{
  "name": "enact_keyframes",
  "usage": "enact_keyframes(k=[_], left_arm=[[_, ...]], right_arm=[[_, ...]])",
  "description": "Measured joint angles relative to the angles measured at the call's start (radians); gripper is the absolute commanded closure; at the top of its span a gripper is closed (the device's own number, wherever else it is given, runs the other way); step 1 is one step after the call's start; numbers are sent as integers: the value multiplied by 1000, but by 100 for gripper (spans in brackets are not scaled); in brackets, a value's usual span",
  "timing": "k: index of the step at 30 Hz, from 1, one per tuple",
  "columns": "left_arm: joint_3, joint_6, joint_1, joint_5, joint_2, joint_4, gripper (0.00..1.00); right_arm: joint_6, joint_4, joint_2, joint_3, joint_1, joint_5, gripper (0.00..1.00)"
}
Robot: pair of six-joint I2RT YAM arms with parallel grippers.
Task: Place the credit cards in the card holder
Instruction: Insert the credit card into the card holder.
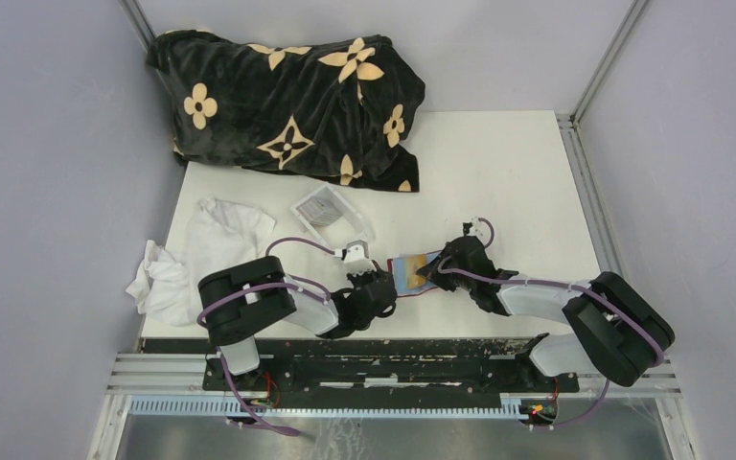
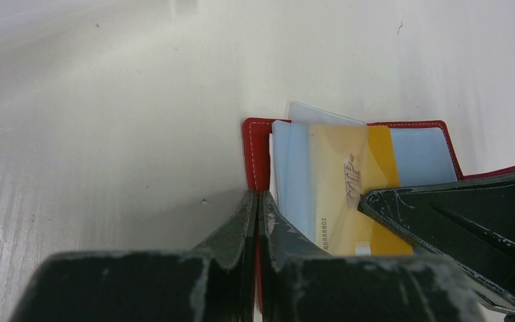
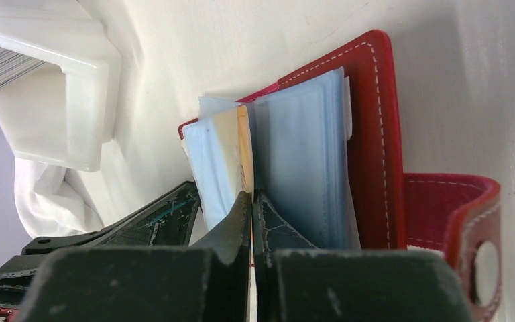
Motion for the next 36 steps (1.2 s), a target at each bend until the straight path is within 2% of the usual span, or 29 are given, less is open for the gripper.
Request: enact_keyframes(k=[8, 18, 36], left_arm=[[0, 0, -1, 2, 1, 2, 97], [13, -8, -19, 54, 16, 26, 97], [14, -8, -19, 58, 19, 29, 97]], right_arm=[[-16, -2, -3, 0, 0, 2, 99], [-46, -94, -117, -24, 0, 48, 99], [-48, -22, -108, -61, -1, 63, 99]])
